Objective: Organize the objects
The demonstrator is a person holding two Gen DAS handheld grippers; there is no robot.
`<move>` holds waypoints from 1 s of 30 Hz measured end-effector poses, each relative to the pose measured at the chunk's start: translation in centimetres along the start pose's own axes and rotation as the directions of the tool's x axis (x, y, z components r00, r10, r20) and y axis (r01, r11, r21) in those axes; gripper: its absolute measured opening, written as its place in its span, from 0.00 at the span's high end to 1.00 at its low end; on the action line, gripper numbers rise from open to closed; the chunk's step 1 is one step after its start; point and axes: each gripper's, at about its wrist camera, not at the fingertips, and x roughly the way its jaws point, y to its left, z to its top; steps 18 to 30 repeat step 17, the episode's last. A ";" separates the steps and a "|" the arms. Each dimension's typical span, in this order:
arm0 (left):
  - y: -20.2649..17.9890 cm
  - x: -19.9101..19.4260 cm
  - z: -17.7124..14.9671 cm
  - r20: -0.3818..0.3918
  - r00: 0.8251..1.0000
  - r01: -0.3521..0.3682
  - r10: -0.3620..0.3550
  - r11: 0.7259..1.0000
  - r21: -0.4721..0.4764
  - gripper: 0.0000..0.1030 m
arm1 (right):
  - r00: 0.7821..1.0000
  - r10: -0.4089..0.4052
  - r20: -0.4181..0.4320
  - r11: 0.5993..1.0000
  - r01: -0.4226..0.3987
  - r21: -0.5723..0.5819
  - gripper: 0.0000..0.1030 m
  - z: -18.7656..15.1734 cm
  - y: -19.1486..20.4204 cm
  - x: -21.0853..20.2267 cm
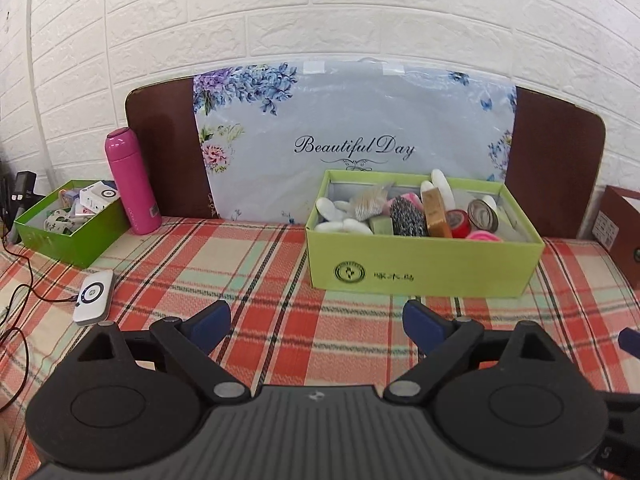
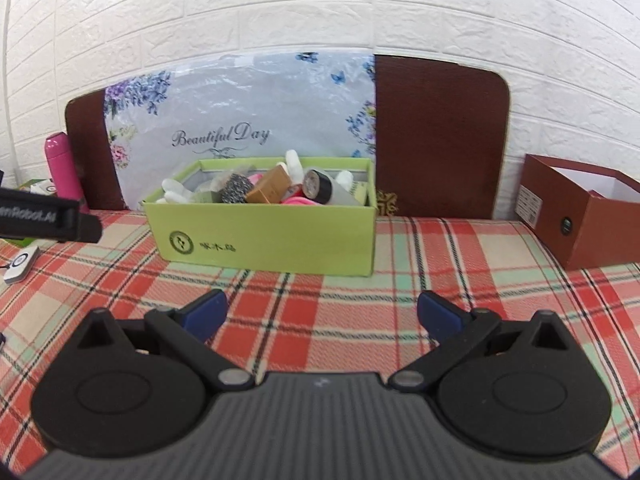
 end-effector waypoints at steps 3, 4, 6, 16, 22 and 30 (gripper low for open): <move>-0.2 -0.7 -1.0 -0.013 1.000 0.017 -0.017 1.000 0.017 0.07 | 1.000 -0.016 -0.005 1.000 0.016 0.014 0.00 -0.5 -0.3 -0.8; -0.3 -0.8 -1.3 -0.019 1.000 0.020 -0.019 1.000 0.021 0.07 | 1.000 -0.019 -0.004 1.000 0.019 0.017 0.00 -0.6 -0.4 -1.2; -0.4 -1.1 -1.8 -0.027 0.999 0.031 -0.030 0.999 0.028 0.07 | 1.000 -0.029 0.000 0.999 0.029 0.020 0.00 -0.8 -0.5 -1.7; -0.5 -2.2 -3.1 -0.033 0.997 0.064 -0.062 0.997 0.052 0.07 | 1.000 -0.030 0.000 1.000 0.030 0.007 0.00 -1.1 0.2 -2.8; -0.4 -2.2 -3.2 -0.034 0.998 0.063 -0.061 0.997 0.052 0.07 | 1.000 -0.029 -0.002 1.000 0.029 0.004 0.00 -1.1 0.3 -2.8; -0.4 -2.2 -3.2 -0.034 0.998 0.063 -0.061 0.997 0.052 0.07 | 1.000 -0.029 -0.002 1.000 0.029 0.004 0.00 -1.1 0.3 -2.8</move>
